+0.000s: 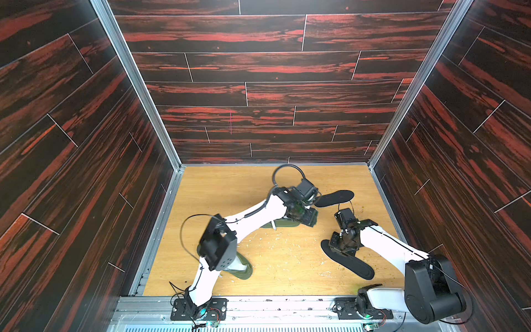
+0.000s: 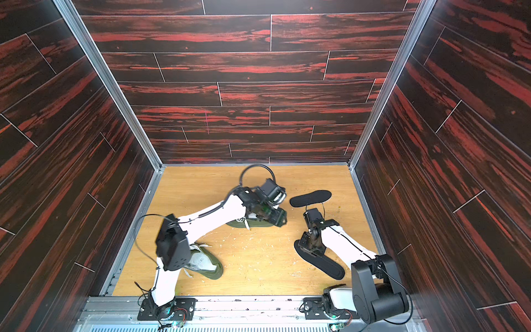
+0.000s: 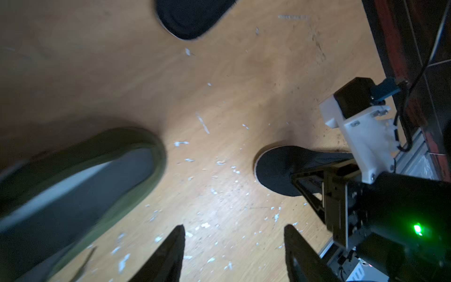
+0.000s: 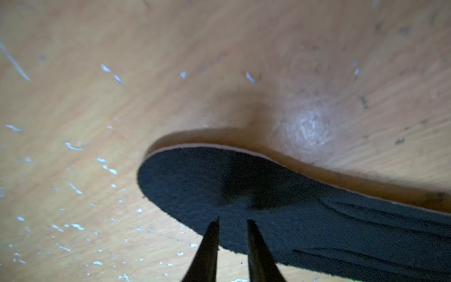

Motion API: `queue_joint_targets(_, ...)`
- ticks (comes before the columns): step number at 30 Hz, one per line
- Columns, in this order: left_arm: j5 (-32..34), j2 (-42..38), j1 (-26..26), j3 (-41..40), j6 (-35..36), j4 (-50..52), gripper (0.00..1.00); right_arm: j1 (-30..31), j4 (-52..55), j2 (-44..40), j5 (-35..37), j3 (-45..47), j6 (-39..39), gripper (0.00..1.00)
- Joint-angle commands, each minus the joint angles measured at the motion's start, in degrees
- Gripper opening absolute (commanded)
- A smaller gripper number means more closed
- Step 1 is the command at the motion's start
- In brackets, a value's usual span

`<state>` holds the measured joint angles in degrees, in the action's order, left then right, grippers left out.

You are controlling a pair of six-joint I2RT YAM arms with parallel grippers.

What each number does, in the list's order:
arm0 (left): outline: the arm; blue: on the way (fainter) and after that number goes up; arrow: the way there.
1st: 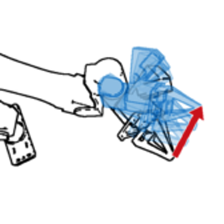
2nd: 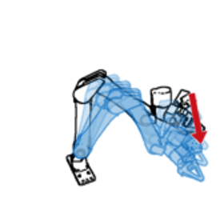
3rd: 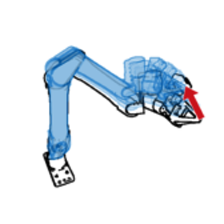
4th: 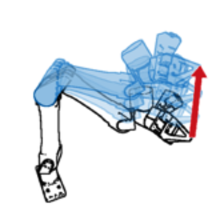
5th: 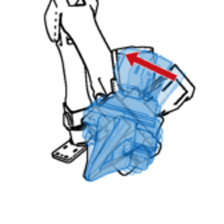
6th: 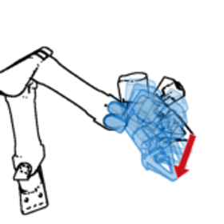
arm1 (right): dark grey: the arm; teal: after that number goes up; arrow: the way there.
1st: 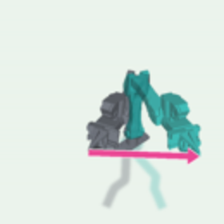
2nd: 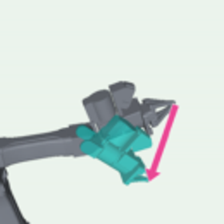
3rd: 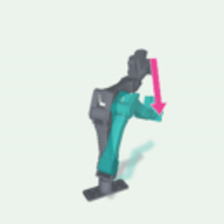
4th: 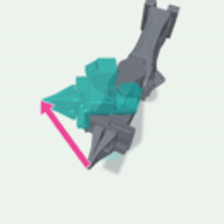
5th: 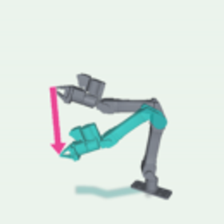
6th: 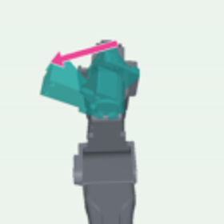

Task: Insert the insole into the shoe
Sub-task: Move the insole to the center of the board.

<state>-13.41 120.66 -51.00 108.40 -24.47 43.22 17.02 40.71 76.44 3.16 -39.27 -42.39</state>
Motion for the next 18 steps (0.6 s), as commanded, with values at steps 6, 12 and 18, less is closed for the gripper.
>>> queue_joint_targets(6,2.37,0.55,-0.45,-1.28,-3.04,1.05,0.67,1.37,-15.24,3.14,-11.50,4.65,-1.87,0.19)
queue_joint_targets(12,4.43,-2.86,1.34,-6.78,-4.93,-0.17,0.67,8.26,-24.38,9.93,-14.90,0.73,-3.40,0.19)
queue_joint_targets(18,5.10,-6.93,3.72,-11.44,-5.40,-1.07,0.68,11.64,-24.24,12.91,-15.38,-5.43,-4.03,0.19)
